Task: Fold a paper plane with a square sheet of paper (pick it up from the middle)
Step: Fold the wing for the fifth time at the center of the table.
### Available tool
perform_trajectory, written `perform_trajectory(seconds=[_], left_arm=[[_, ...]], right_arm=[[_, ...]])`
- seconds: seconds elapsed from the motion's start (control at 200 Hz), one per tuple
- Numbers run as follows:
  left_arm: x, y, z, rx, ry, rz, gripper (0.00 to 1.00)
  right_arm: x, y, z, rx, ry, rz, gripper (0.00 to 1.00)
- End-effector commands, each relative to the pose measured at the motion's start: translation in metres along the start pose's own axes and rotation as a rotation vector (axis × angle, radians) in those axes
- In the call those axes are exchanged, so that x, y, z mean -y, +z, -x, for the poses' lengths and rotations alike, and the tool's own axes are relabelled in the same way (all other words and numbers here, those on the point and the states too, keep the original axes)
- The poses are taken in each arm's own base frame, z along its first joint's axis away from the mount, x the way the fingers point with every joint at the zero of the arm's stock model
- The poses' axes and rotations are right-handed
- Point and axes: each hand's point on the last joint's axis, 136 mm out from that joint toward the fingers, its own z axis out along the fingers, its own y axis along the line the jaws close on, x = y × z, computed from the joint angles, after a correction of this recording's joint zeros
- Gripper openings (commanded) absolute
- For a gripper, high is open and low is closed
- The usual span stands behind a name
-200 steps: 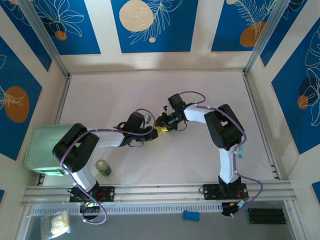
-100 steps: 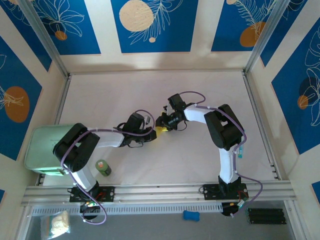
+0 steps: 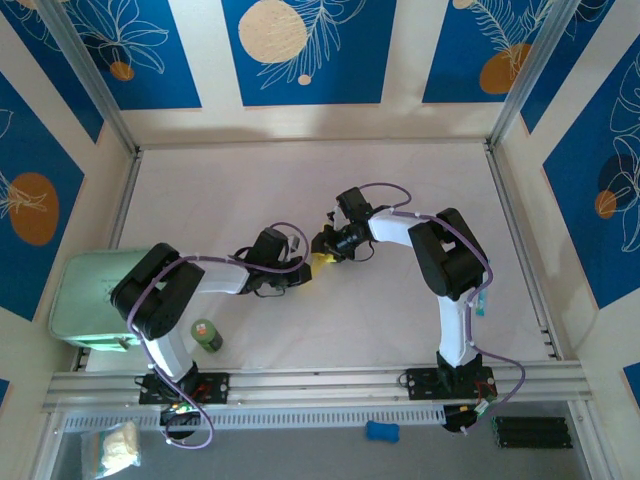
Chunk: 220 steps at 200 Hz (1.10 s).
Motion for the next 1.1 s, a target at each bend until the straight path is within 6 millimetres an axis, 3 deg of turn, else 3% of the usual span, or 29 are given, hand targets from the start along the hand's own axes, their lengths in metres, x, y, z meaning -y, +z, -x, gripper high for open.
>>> perform_trajectory(seconds=[0.0,0.23,0.34,0.585,0.89,1.095], left_arm=[[-0.012,0.004,-0.016,-0.068,-0.010,0.027,0.10],[0.005,-0.028,0.007,0.023,0.052,0.067,0.21],[0.013,-0.037,0.014,0.059,0.072,0.057,0.21],[0.032,-0.018,0.016,0.042,0.031,-0.073,0.13],[0.020,-0.004,0.014,0.014,0.023,-0.040,0.13],[0.012,-0.002,0.006,-0.008,0.020,-0.010,0.13]], right_arm=[[0.034,0.013,-0.011,-0.041,0.078,-0.081,0.32],[0.032,0.012,-0.012,-0.045,0.079,-0.072,0.32],[0.032,0.012,-0.011,-0.045,0.082,-0.070,0.32],[0.032,0.013,-0.011,-0.051,0.088,-0.060,0.30],[0.030,0.012,-0.010,-0.052,0.086,-0.045,0.30],[0.014,0.005,-0.006,-0.043,0.066,0.010,0.30]])
